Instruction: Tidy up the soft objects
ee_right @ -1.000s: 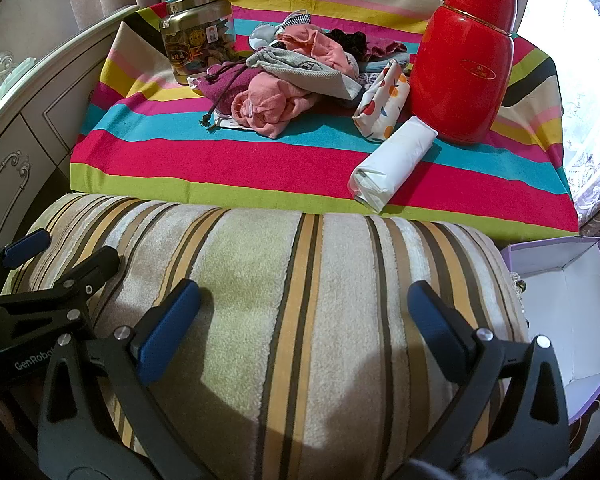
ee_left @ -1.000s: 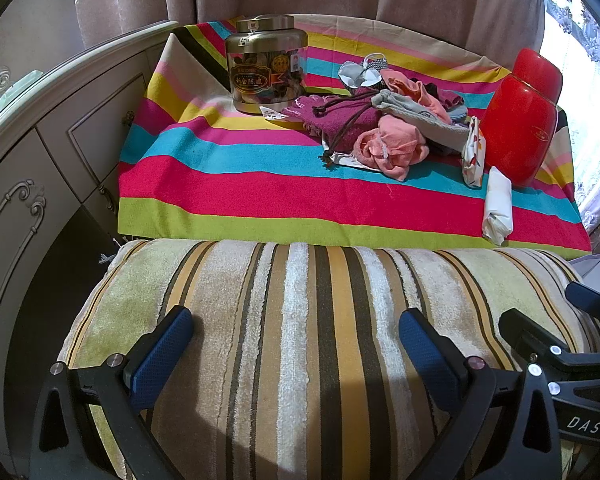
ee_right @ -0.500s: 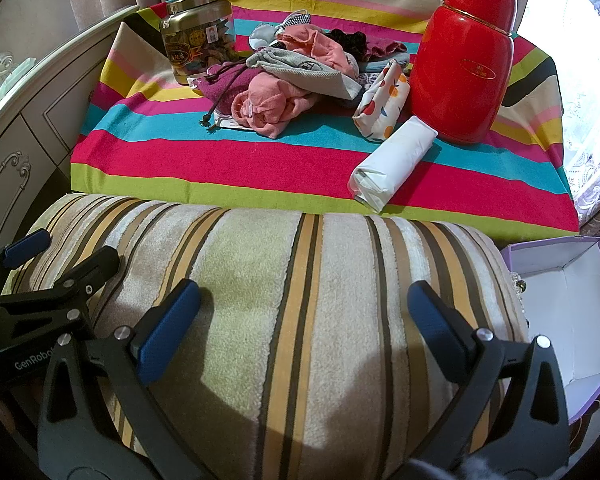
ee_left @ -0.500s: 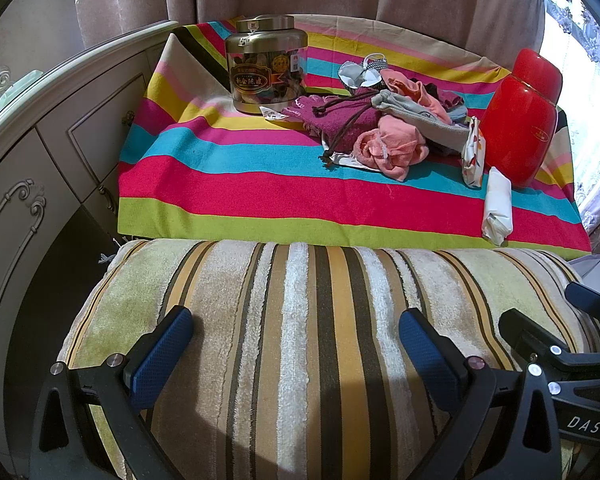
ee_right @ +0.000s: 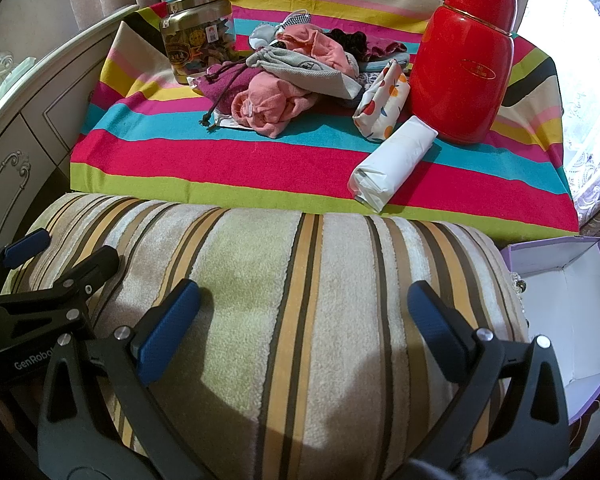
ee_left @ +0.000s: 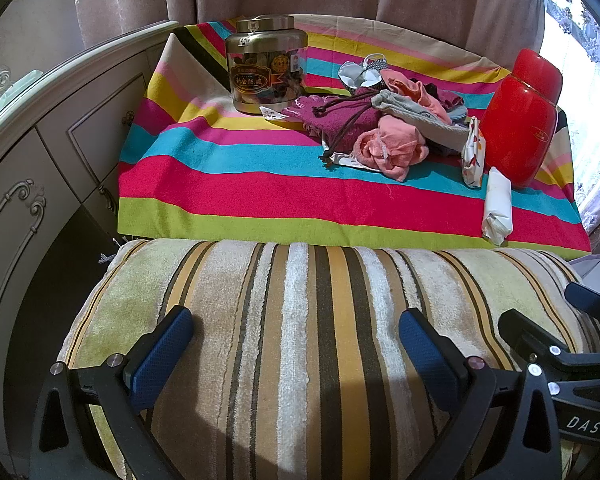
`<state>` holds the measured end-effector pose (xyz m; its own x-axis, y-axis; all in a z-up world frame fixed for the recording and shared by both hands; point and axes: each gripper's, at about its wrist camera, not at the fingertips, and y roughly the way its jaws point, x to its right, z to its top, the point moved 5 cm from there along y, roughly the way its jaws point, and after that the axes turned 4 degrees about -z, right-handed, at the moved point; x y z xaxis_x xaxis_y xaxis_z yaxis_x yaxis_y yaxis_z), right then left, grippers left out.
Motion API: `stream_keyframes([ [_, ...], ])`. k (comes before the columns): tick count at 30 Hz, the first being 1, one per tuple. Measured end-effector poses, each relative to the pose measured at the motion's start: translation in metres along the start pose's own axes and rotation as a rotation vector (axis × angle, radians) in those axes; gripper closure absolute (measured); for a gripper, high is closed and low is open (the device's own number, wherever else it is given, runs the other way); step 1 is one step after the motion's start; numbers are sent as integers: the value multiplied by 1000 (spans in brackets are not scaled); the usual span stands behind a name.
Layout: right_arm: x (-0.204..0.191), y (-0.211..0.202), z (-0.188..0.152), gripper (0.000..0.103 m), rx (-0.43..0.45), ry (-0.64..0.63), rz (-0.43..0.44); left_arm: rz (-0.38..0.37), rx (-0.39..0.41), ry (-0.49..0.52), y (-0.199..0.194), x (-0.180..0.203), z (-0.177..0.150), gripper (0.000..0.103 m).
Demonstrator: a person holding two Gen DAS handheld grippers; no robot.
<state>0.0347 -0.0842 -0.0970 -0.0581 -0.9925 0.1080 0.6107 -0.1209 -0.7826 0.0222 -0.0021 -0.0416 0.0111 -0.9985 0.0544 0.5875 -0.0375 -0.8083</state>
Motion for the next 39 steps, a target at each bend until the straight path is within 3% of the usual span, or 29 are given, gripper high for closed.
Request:
stream_keyframes([
  [6,4,2,4,0,-32,-25,36,-33,27,-24,-7,-1,6,0],
  [11,12,2,10,0,-48,-5,81,-63,51,27,-10,11,21,0],
  [17,57,15,40,0,-42,184,26,-126,95,68,-4,26,73,0],
  [21,89,39,56,0,-69,320,-26,-211,73,64,13,45,109,4],
  [25,110,63,67,0,-83,473,-8,-407,-36,-47,46,66,143,10],
  [30,114,85,83,0,-83,485,-5,-669,-251,-368,107,81,158,39],
  [35,118,102,89,1,-80,500,3,-738,-324,-546,150,94,162,41],
  [39,119,116,95,1,-89,498,17,-779,-341,-598,172,112,165,60],
])
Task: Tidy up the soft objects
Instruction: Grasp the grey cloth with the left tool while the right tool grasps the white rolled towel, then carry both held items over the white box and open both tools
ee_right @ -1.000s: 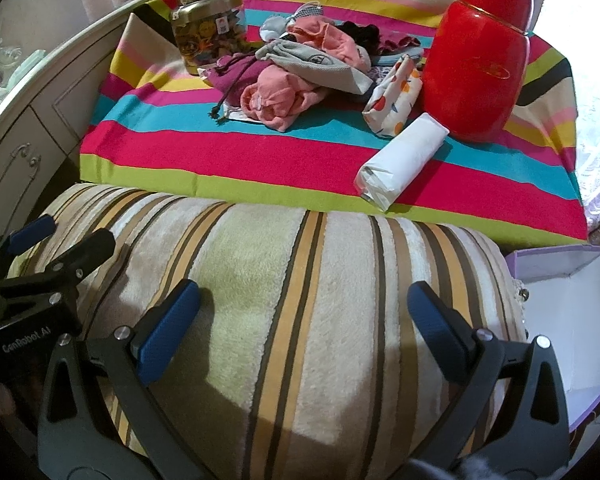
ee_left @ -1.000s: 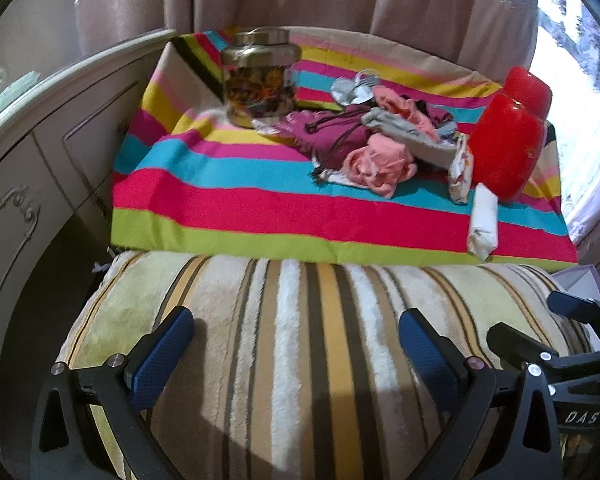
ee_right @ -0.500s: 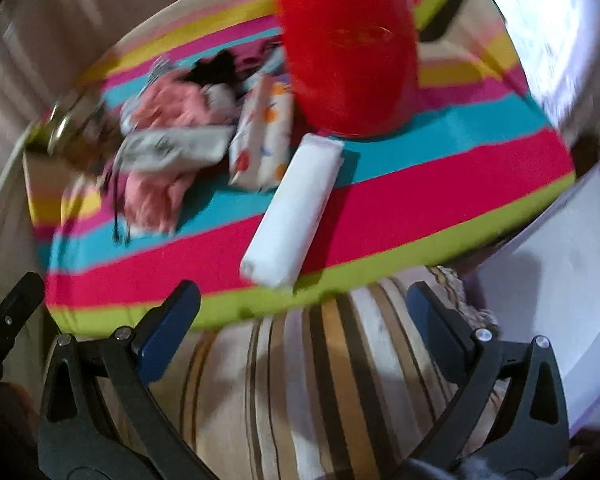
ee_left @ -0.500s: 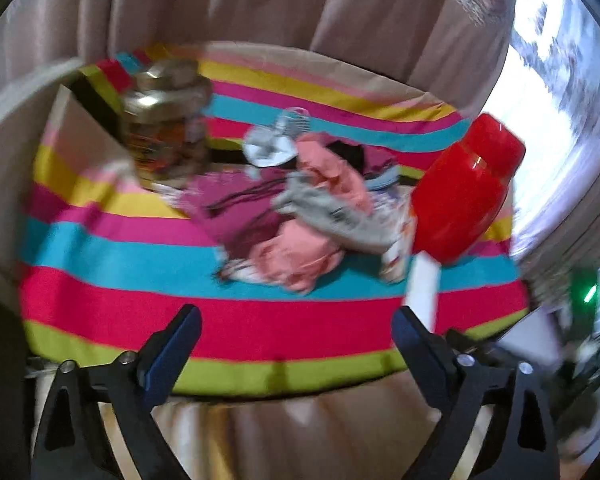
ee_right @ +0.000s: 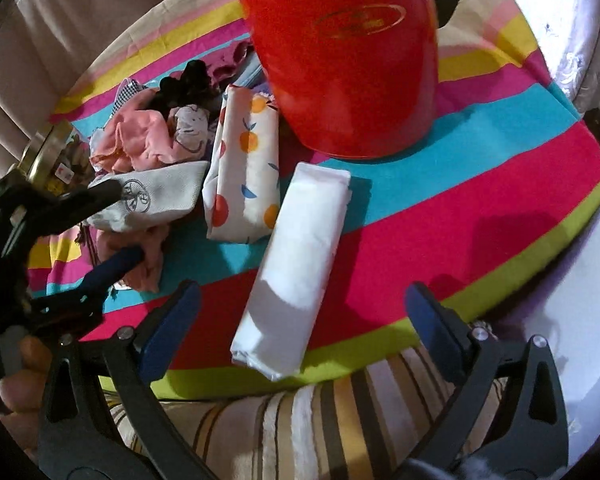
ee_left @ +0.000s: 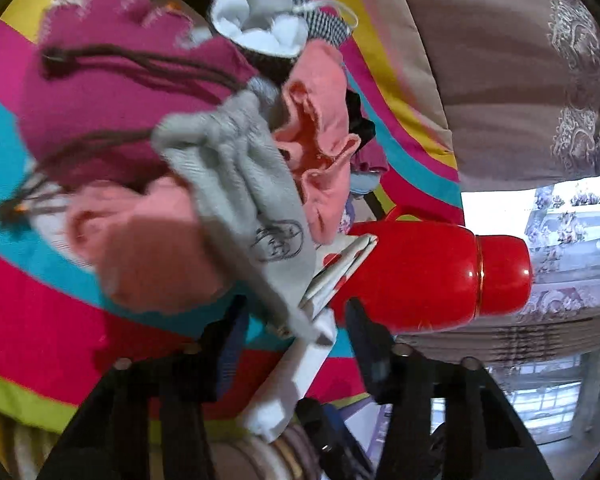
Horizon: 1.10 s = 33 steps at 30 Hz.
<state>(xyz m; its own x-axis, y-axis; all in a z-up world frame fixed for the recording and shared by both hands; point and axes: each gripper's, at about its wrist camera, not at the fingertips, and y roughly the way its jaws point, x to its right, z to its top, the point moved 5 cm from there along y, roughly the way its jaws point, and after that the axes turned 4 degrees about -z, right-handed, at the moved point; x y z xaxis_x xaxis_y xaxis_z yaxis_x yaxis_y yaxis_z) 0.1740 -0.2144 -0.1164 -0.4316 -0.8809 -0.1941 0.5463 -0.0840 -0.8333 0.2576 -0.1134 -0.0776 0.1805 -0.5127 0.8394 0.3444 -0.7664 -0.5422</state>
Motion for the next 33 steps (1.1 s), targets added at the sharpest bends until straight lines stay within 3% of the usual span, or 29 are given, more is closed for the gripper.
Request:
stream_keyframes([
  [3,2,7,3,5,-15,0,0,-1,16,23,9,0,3,80],
  [5,3,14,4,11,-29,6,1,6,42,65,9,1,5,87],
  [10,-3,25,1,34,-62,-39,-18,37,91,235,1,10,-13,96],
  [12,-4,25,0,50,-59,-43,-12,54,109,292,-5,16,-20,97],
  [13,-4,25,-2,52,-58,-41,-2,63,126,327,-10,22,-24,97],
  [21,-7,13,-8,54,-30,-51,65,149,292,540,-45,61,-46,98],
  [33,12,-41,-10,54,83,-47,112,134,304,684,-59,91,-103,98],
])
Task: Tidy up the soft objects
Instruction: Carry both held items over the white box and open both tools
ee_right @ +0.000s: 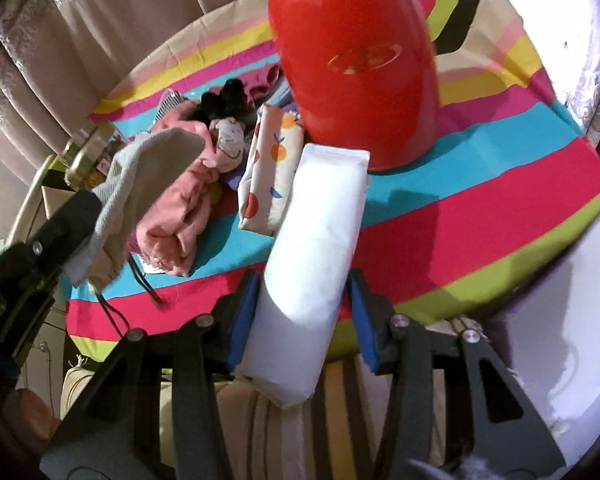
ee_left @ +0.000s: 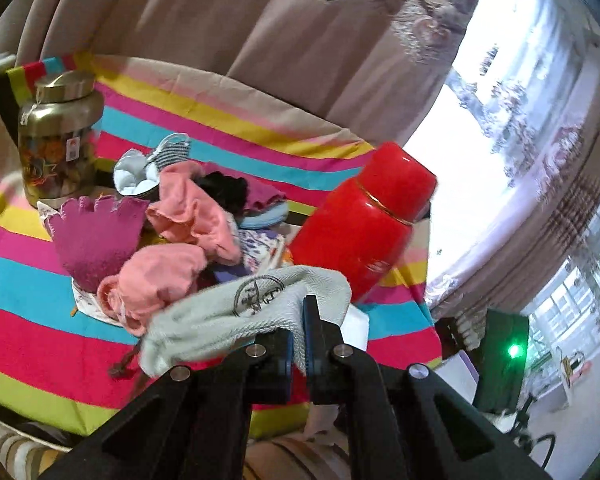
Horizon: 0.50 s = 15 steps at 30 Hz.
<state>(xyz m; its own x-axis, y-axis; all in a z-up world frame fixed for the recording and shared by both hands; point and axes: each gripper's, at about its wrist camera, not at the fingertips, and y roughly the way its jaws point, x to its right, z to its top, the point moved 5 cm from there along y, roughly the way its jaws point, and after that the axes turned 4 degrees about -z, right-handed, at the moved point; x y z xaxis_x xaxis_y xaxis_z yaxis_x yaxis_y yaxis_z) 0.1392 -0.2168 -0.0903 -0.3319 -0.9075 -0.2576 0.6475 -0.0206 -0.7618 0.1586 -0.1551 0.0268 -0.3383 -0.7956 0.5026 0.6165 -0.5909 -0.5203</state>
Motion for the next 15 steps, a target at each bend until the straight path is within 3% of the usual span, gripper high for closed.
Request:
stream_keyframes([
  [6,30,-35,-5,54,37,11,-28,-55,-18,40,-12,29,-17,98],
  [15,112,-81,-26,54,54,51,-161,-184,-98,106,-8,90,-45,98],
])
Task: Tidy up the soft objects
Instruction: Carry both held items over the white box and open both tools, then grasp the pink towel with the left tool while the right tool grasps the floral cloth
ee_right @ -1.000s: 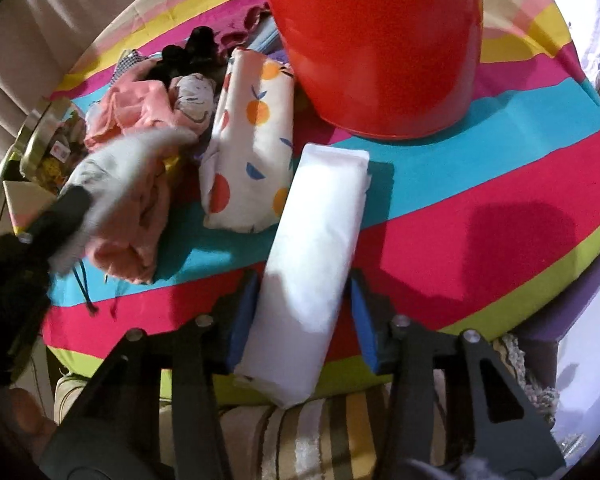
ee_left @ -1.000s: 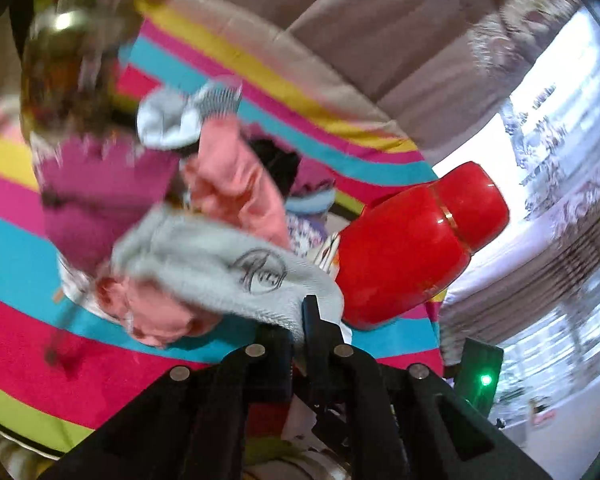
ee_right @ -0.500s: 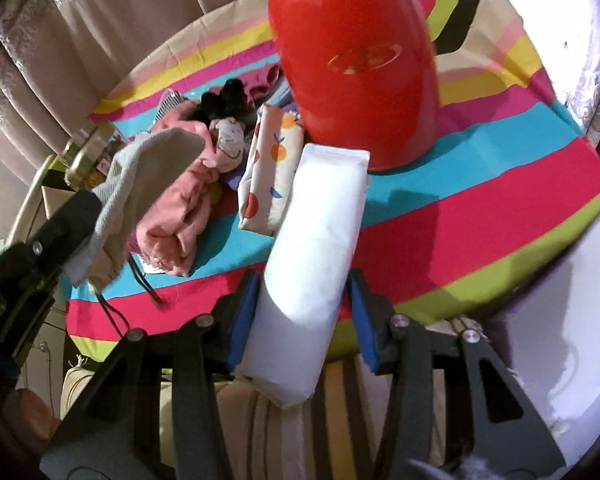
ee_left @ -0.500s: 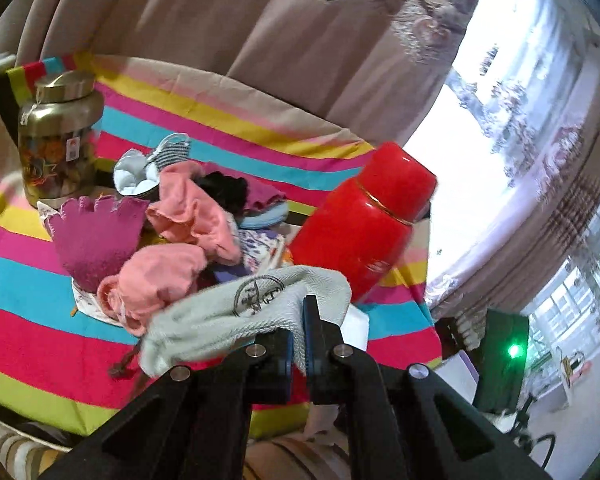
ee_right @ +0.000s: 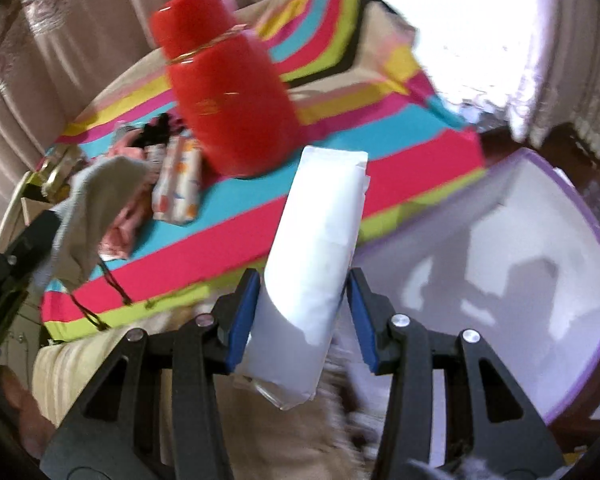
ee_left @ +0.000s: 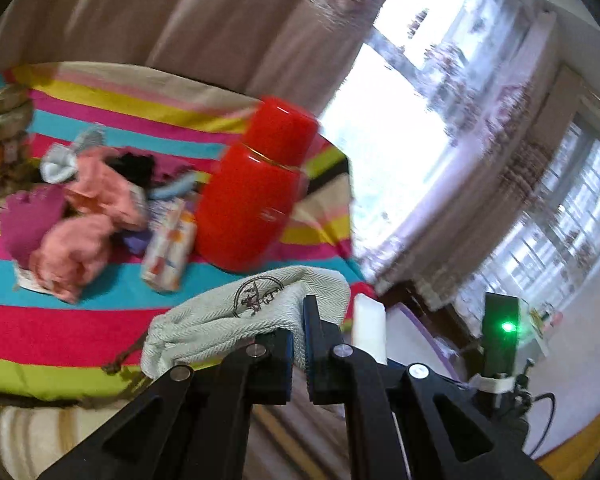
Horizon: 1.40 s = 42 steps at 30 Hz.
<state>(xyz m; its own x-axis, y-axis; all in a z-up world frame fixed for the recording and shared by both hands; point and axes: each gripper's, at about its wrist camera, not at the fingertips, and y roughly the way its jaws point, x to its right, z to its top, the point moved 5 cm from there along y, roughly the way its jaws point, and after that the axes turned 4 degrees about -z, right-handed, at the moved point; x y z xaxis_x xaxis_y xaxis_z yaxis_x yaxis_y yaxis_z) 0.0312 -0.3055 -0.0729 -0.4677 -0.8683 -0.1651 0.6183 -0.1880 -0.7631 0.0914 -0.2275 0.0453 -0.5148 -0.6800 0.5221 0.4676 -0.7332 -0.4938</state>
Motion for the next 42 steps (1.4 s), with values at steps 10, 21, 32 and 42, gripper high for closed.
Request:
stream_keyframes([
  [10,98,-10,-26,54,-36,27,-191,-161,-135,40,31,72,-31,98],
  [21,154,-24,-42,27,-67,86,-265,-277,-329,26,62,106,-62,46],
  [32,147,-31,-37,20,59,30,-244,-263,-375,-17,50,75,-70,39],
  [42,105,-40,-30,20,86,-52,-129,-56,-197,63,11,30,-47,39],
])
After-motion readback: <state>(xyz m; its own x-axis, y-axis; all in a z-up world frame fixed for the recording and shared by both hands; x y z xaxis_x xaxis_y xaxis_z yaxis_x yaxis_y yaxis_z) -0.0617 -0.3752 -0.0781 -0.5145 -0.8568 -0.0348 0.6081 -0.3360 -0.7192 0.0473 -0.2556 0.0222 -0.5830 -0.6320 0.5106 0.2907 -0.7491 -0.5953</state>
